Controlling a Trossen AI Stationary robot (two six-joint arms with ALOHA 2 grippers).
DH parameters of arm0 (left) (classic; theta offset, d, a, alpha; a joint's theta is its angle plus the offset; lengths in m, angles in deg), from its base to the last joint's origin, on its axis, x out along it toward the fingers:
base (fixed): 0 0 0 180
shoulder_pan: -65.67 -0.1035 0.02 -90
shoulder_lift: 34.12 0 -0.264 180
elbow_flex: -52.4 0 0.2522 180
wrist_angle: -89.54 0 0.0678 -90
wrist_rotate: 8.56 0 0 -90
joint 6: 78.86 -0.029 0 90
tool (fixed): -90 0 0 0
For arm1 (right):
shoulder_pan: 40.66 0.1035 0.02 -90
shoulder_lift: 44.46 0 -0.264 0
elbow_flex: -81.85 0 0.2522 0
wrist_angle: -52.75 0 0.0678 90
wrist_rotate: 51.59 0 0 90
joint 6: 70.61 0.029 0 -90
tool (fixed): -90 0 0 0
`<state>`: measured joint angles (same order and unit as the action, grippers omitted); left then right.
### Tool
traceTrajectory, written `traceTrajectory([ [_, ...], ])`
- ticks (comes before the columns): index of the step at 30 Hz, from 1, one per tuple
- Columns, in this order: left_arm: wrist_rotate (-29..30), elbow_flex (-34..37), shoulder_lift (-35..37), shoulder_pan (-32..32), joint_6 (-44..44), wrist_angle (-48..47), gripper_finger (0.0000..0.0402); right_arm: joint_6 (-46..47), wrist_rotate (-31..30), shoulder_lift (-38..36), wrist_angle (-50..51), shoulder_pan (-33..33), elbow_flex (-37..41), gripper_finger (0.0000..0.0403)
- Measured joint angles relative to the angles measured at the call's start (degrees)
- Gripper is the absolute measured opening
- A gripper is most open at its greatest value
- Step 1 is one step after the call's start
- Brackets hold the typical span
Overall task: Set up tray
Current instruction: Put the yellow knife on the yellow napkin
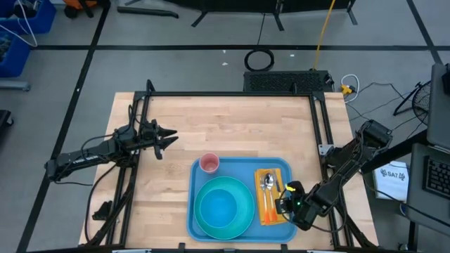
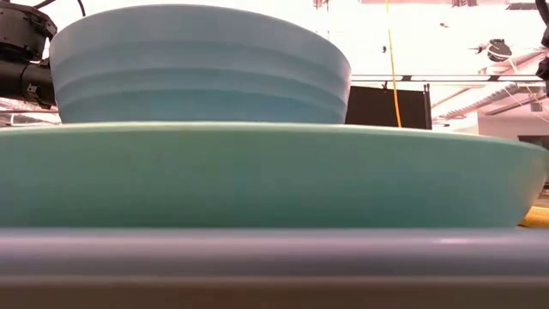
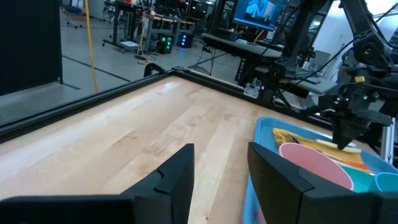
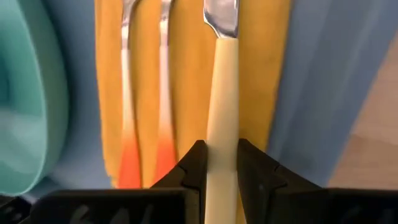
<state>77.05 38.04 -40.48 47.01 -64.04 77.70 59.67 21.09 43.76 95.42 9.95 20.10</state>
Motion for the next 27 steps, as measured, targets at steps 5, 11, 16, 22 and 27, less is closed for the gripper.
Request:
traceTrajectory([
  [5,0.0,0.0,0.0,0.0,0.0,0.0,0.0152,0.2,0.9,0.0,1.0,0.0,0.0,0.0047],
  [11,0.0,0.0,0.0,0.0,0.0,0.0,0.0152,0.1,0.9,1.2,1.3,0.0,0.0,0.0047],
  [16,0.0,0.0,0.0,0.0,0.0,0.0,0.0152,-0.1,0.7,2.7,-0.9,0.0,0.0,0.0047],
  [22,0.0,0.0,0.0,0.0,0.0,0.0,0.0152,-0.1,-0.4,3.1,-3.3,-0.3,0.0,0.0047],
  [27,0.0,0.0,0.0,0.0,0.0,0.0,0.0152,-0.4,-0.4,3.2,-4.5,-1.2,0.0,0.0047],
])
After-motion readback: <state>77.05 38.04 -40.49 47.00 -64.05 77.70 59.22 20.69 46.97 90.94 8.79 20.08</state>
